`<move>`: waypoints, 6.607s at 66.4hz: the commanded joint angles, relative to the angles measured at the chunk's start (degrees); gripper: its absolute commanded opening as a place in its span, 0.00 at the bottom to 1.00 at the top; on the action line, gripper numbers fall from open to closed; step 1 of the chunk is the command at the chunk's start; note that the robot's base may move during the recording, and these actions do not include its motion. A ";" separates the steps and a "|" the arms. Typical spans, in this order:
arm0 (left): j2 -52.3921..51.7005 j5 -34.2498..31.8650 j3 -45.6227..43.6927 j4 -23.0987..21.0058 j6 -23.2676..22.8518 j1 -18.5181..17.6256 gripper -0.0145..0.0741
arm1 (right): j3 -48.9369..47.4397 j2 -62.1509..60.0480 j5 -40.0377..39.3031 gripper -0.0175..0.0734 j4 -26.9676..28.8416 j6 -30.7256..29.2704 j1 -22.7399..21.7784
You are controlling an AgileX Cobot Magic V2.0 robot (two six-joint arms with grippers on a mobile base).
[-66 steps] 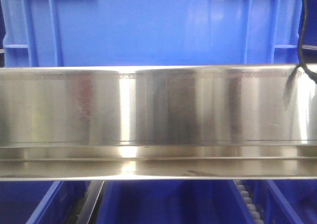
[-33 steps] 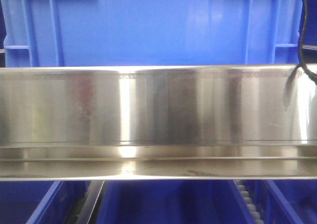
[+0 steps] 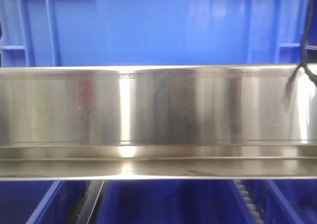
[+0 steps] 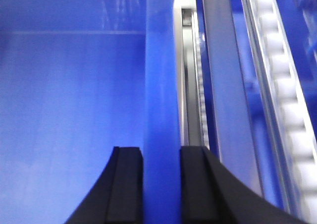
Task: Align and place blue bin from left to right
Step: 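Close both grippers on the blue bin's side walls, then lift the blue bin with both grippers and pull it off the shelf, then hold the blue bin with both grippers while the base backs away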
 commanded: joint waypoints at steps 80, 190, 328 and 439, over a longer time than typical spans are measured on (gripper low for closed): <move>-34.63 -1.45 25.34 21.95 -23.36 -23.30 0.04 | 20.59 -31.85 2.47 0.10 -23.64 23.45 23.52; -35.58 -1.45 28.86 23.23 -22.89 -26.89 0.04 | 24.82 -33.79 3.56 0.10 -26.91 26.14 30.71; -35.58 -1.45 28.42 23.94 -22.89 -26.89 0.04 | 24.82 -33.79 -2.14 0.10 -26.91 26.14 30.71; -35.58 -1.45 28.42 23.94 -22.89 -26.89 0.04 | 24.82 -33.79 -14.63 0.10 -26.91 26.14 30.71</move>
